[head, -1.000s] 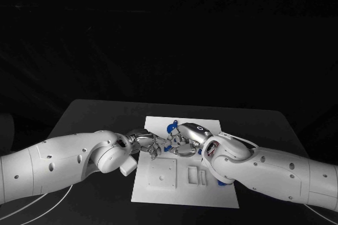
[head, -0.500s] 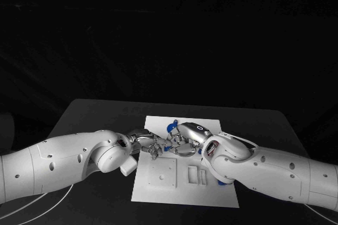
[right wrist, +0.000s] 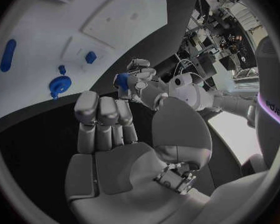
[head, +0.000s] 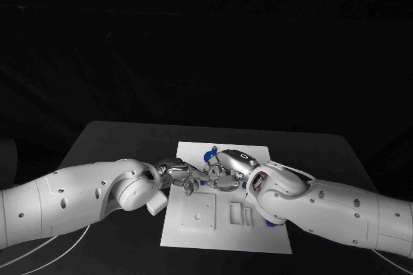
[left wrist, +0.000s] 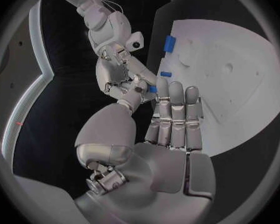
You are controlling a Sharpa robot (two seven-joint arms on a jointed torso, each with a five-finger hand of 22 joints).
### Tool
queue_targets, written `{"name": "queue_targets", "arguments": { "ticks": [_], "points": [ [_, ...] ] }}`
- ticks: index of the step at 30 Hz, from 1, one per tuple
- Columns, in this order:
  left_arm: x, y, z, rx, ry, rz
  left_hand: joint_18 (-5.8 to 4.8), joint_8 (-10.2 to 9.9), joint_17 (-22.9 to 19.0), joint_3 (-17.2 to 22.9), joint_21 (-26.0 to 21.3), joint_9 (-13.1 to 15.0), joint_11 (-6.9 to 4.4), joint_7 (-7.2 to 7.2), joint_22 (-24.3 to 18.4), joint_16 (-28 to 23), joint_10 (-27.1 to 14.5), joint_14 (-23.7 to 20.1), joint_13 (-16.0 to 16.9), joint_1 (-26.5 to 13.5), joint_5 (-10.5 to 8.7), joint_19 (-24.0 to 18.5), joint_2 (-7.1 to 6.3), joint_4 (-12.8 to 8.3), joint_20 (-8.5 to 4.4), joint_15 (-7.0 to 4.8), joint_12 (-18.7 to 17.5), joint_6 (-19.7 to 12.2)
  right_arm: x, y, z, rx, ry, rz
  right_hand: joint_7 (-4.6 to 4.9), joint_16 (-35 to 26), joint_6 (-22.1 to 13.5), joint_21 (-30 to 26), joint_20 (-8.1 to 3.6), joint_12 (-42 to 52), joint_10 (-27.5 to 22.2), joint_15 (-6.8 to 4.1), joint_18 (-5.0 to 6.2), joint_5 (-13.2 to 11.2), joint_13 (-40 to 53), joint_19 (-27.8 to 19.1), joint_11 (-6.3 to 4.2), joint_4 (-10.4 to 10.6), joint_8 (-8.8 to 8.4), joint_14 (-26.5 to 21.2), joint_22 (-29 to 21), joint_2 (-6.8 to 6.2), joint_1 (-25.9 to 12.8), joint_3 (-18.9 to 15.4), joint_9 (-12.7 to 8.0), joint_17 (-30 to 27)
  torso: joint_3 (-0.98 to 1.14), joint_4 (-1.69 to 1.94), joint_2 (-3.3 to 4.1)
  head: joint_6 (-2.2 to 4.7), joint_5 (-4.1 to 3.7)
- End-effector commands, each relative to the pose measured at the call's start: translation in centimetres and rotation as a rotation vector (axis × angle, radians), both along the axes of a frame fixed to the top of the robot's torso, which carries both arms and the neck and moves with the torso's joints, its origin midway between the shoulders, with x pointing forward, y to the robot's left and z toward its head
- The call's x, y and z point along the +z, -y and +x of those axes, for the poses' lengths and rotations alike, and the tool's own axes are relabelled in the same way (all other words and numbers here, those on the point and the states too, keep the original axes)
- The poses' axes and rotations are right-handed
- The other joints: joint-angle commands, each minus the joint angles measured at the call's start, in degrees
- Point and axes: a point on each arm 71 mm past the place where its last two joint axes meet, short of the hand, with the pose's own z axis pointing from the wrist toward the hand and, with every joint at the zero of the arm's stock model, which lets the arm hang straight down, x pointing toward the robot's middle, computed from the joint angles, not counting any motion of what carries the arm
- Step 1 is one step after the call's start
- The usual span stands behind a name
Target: Assemble the parts on the task board
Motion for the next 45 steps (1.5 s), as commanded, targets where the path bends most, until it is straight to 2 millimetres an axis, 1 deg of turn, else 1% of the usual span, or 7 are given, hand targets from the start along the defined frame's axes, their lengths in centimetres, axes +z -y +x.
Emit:
{"name": "queue_targets", "arguments": {
  "ticks": [1,8,19,23,32,37,45],
  "points": [
    [0.20,0.65,-0.21,-0.031,-0.008,-0.041,-0.46,0.41,0.09,-0.09,-0.06,-0.07,0.00,0.01,1.11,-0.08,0.39,-0.24,0.08,-0.16,-0.18,-0.36,0.68,-0.32,-3.50,0.13,-0.29,0.27,0.07,-0.08,-0.06,0.009,0.007,0.007,0.20,0.15,-0.14,0.15,-0.43,-0.41,-0.54,-0.35,5.70,-0.36,-0.26,-0.09,0.02,0.08,-0.16,0.06,0.73,-0.29,0.56,0.27,-0.03,-0.01,0.00,0.00,-0.01,-0.03,0.02],
    [0.21,0.82,-0.24,-0.033,-0.016,-0.054,-0.51,0.55,0.16,-0.11,-0.05,-0.24,-0.05,-0.04,1.14,-0.05,0.47,-0.22,0.06,-0.08,-0.17,-0.40,1.43,-0.40,-3.48,0.14,-0.39,0.48,0.08,-0.06,-0.03,0.006,0.005,0.014,0.46,-0.06,-1.00,-0.01,-0.57,-1.69,-1.91,-0.16,5.70,-0.27,-1.19,-0.22,0.24,0.06,-0.72,-0.07,0.68,-1.31,0.90,0.41,-0.23,-0.07,-0.01,-0.01,-0.02,-0.02,0.00],
    [0.20,0.95,-0.32,-0.042,-0.029,-0.064,-0.55,1.01,0.29,-0.21,0.02,-0.41,-0.24,-0.25,1.18,0.05,0.68,-0.15,0.05,0.13,-0.17,-0.42,2.30,-0.57,-3.51,0.09,-0.52,1.28,0.12,0.03,0.04,-0.002,0.007,0.025,1.47,-0.34,-3.99,-0.37,-0.78,-3.11,-3.52,0.69,5.70,-0.30,-2.18,-0.25,1.18,0.65,-2.60,-0.06,0.54,-2.86,1.81,0.85,-1.14,-0.12,0.02,0.00,0.01,-0.01,-0.01],
    [0.19,0.96,-0.34,-0.041,-0.035,-0.069,-0.55,1.11,0.34,-0.24,0.04,-0.47,-0.28,-0.30,1.19,0.11,0.75,-0.12,0.05,0.22,-0.17,-0.42,2.52,-0.61,-3.52,0.07,-0.54,1.46,0.13,0.08,0.04,-0.005,0.007,0.026,1.61,-0.38,-4.31,-0.41,-0.81,-3.37,-3.83,0.82,5.70,-0.32,-2.39,-0.22,1.32,0.81,-2.80,-0.05,0.52,-3.13,2.00,0.91,-1.25,-0.12,0.03,0.01,0.02,0.00,0.01],
    [0.21,0.89,-0.28,-0.032,-0.038,-0.079,-0.54,1.64,0.57,-0.03,0.22,-0.78,-0.57,-0.60,1.24,0.35,1.17,0.04,0.09,1.62,-0.13,-0.40,3.65,-0.93,-3.66,-0.10,-0.63,2.40,0.13,0.14,0.05,-0.006,0.007,0.026,1.68,-0.42,-4.43,-0.46,-0.83,-3.45,-3.92,0.90,5.70,-0.33,-2.44,-0.22,1.39,0.89,-2.88,-0.05,0.51,-3.23,2.26,1.03,-1.31,-0.12,0.00,0.01,0.02,-0.12,0.04],
    [0.21,0.87,-0.25,-0.028,-0.039,-0.082,-0.63,2.37,0.81,3.88,0.53,-1.12,-0.91,-0.98,1.19,0.60,1.96,0.44,0.02,4.91,-0.22,0.05,4.02,-0.47,-3.79,-0.31,-0.89,3.76,0.13,0.16,0.04,-0.007,0.007,0.026,1.69,-0.43,-4.42,-0.47,-0.84,-3.46,-3.94,0.91,5.70,-0.33,-2.45,-0.23,1.40,0.90,-2.87,-0.05,0.51,-3.23,2.36,1.08,-1.31,-0.12,0.02,0.02,0.00,-0.13,0.05],
    [0.21,0.76,-0.19,-0.012,-0.041,-0.085,-0.88,3.28,1.01,7.57,0.90,-1.30,-1.19,-1.31,1.22,0.71,2.63,0.70,-0.05,5.25,-0.23,0.38,3.75,0.39,-3.87,-0.36,-1.33,5.06,0.19,0.08,-0.06,-0.003,0.009,0.029,1.70,-0.44,-4.40,-0.48,-0.85,-3.49,-3.98,0.92,5.70,-0.33,-2.48,-0.23,1.41,0.92,-2.87,-0.05,0.51,-3.25,2.41,1.10,-1.32,-0.12,0.00,0.01,0.01,-0.13,0.10]
  ]
}}
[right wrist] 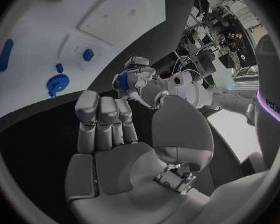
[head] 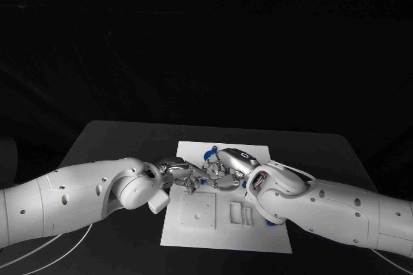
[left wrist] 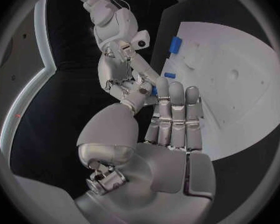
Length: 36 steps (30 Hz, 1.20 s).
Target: Assemble the parts on the task board
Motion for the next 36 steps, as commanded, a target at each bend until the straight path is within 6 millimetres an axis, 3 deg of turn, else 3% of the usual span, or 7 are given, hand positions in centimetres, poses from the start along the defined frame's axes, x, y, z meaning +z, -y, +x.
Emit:
{"name": "queue_targets", "arguments": {
  "ticks": [1,36],
  "points": [
    [0.19,0.50,-0.18,-0.020,-0.004,-0.035,-0.87,0.88,0.11,0.88,0.28,0.12,-0.02,0.36,1.20,0.33,0.62,0.13,-0.05,0.59,0.38,0.42,0.22,0.24,-3.91,-0.38,-0.31,1.20,0.02,0.07,0.02,-0.002,0.005,0.002,0.55,-0.21,-0.57,-0.25,-0.35,-0.28,-0.49,0.43,5.68,-0.34,-0.11,-0.09,0.05,0.05,0.03,0.02,0.54,-0.56,0.16,0.22,-0.02,-0.06,0.00,-0.02,0.00,0.04,0.08],
    [0.23,0.21,0.01,0.031,0.020,-0.010,-0.87,2.27,0.49,4.22,0.96,0.65,-0.47,-0.10,1.25,0.69,1.21,0.68,0.34,-0.04,0.40,0.96,0.38,0.92,-4.30,-0.74,-0.33,2.28,0.05,0.12,-0.01,-0.004,0.005,0.003,0.57,-0.27,-0.55,-0.30,-0.36,-0.35,-0.57,0.46,5.68,-0.28,-0.17,-0.10,0.07,0.16,0.04,0.01,0.54,-0.65,0.35,0.31,-0.05,-0.07,0.00,0.00,0.00,0.04,0.00]
  ]
}}
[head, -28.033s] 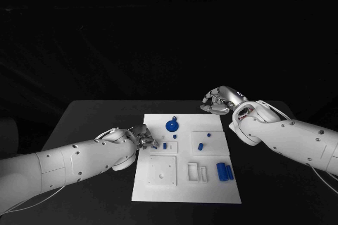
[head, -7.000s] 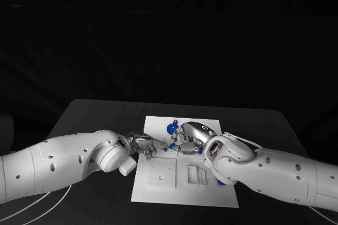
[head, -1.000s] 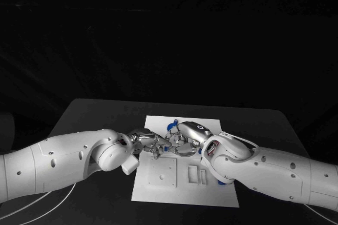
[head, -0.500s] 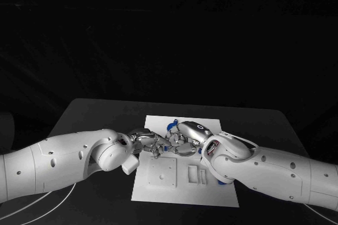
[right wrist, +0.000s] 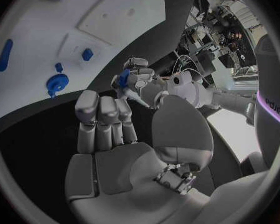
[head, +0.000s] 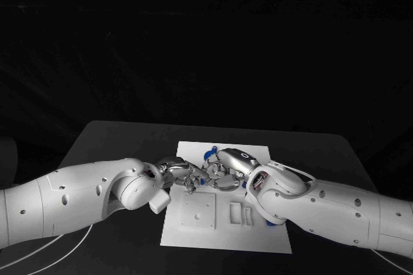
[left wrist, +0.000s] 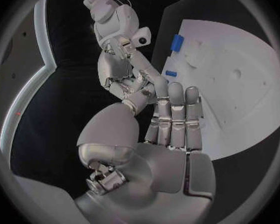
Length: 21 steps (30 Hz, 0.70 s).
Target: Assemble the parts on the task board
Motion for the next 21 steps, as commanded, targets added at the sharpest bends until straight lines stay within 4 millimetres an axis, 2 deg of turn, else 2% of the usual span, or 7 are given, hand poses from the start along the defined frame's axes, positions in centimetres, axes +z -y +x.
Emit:
{"name": "queue_targets", "arguments": {
  "ticks": [1,21],
  "points": [
    [0.18,0.16,0.04,0.007,0.023,0.002,-0.88,1.42,0.06,0.34,0.32,0.67,-0.25,-0.57,1.26,0.25,0.21,0.15,0.09,-0.40,-0.18,0.42,0.02,-0.02,-4.02,-0.42,-0.33,1.55,-0.01,0.14,0.04,-0.005,0.003,-0.002,0.47,-0.27,0.13,-0.30,-0.48,-0.12,-0.46,0.44,5.68,-0.27,-0.03,0.00,-0.03,0.17,0.09,0.03,0.54,-0.42,0.13,0.32,0.09,-0.07,0.00,0.02,0.01,0.02,0.02],
    [0.18,-0.32,0.36,0.046,0.047,0.030,-0.84,1.75,0.14,0.89,0.55,0.81,-0.37,-0.69,1.25,0.33,0.42,0.34,0.23,-0.46,-0.19,0.66,-0.08,-0.12,-4.15,-0.55,-0.25,1.75,0.08,0.15,-0.05,-0.004,0.008,0.005,0.51,-0.34,0.04,-0.36,-0.46,-0.37,-0.72,0.47,5.68,-0.24,-0.24,-0.02,0.01,0.37,0.02,0.02,0.54,-0.76,0.14,0.32,0.03,-0.08,0.00,0.02,0.00,-0.02,0.06]
  ]
}}
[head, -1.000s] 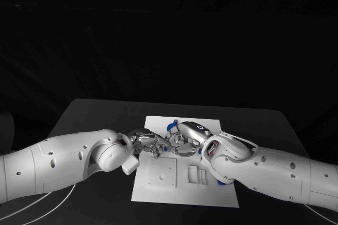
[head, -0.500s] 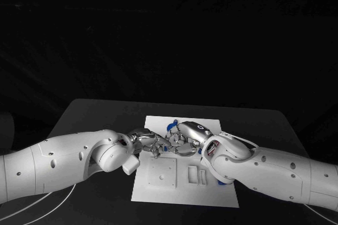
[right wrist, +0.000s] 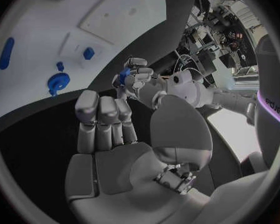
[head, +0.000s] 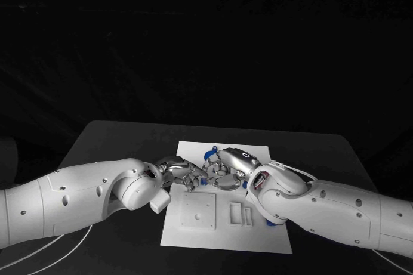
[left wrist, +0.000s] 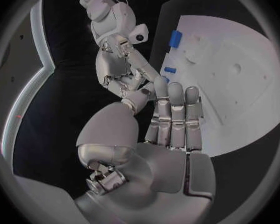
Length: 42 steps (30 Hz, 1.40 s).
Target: Assemble the parts on the task board
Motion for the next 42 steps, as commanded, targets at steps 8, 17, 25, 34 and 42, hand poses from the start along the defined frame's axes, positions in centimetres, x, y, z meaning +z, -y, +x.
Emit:
{"name": "queue_targets", "arguments": {
  "ticks": [8,17,25,34,42],
  "points": [
    [0.1,-0.3,0.3,0.027,0.027,0.013,-0.84,0.05,0.11,0.42,0.36,0.83,-0.21,-0.80,1.21,0.35,0.23,0.04,0.08,-0.24,0.04,0.31,0.44,0.10,-4.16,-0.47,-0.24,1.62,0.1,0.3,-0.1,-0.006,0.001,0.017,0.37,-0.40,-0.16,-0.42,-0.45,-0.55,-0.48,0.51,5.68,-0.14,-0.23,-0.01,0.06,0.56,0.15,0.03,0.48,-0.87,-0.21,0.15,-0.04,-0.10,-0.01,0.02,-0.01,0.02,0.04],
    [0.2,-0.7,0.5,0.039,0.034,0.013,-0.84,0.08,0.12,0.49,0.39,0.84,-0.22,-0.81,1.21,0.36,0.25,0.06,0.10,-0.24,0.04,0.33,0.43,0.08,-4.18,-0.48,-0.23,1.63,-0.2,2.7,1.0,-0.147,-0.108,0.142,0.89,-0.56,-1.87,-0.60,-0.44,-0.92,-0.99,0.96,5.68,0.82,-0.53,0.08,0.54,2.42,-0.77,0.11,0.43,-2.36,-1.30,-0.62,-0.50,-0.12,-0.02,0.00,-0.01,0.06,0.13],
    [0.2,-1.0,0.6,0.053,0.041,0.015,-0.84,0.13,0.13,0.56,0.41,0.86,-0.24,-0.82,1.20,0.37,0.28,0.09,0.12,-0.27,0.04,0.36,0.39,0.06,-4.19,-0.50,-0.22,1.65,-1.0,4.4,1.8,-0.260,-0.305,0.248,1.41,-0.54,-3.18,-0.73,-0.75,-0.65,-1.32,1.45,5.68,2.57,-0.33,0.13,1.05,4.94,-1.19,0.14,0.48,-2.72,-5.17,-5.27,-0.59,0.00,-0.03,-0.01,-0.02,0.16,0.25],
    [0.3,-1.3,0.7,0.073,0.049,0.006,-0.83,0.16,0.14,0.62,0.43,0.87,-0.25,-0.83,1.20,0.37,0.30,0.10,0.14,-0.28,0.04,0.38,0.37,0.05,-4.20,-0.51,-0.22,1.66,-2.3,4.5,1.6,-0.333,-0.560,0.329,1.45,-0.58,-3.44,-0.94,-0.92,-0.66,-1.71,1.49,5.68,2.89,-0.38,-0.08,1.09,6.17,-1.16,0.07,0.51,-2.27,-6.62,-7.13,-0.54,0.07,-0.08,-0.01,-0.05,0.22,0.28],
    [0.4,-1.5,0.9,0.101,0.060,-0.003,-0.83,0.20,0.15,0.70,0.46,0.88,-0.27,-0.85,1.19,0.39,0.34,0.14,0.16,-0.30,0.04,0.42,0.33,0.02,-4.22,-0.54,-0.21,1.66,-3.3,4.2,1.3,-0.384,-0.764,0.420,1.56,-0.52,-3.93,-0.99,-1.09,-0.37,-1.99,1.60,5.68,2.99,-0.20,-0.34,1.20,6.11,-1.25,-0.02,0.69,-1.29,-7.88,-9.62,-0.52,0.25,-0.08,-0.04,-0.04,0.27,0.23]
  ]
}}
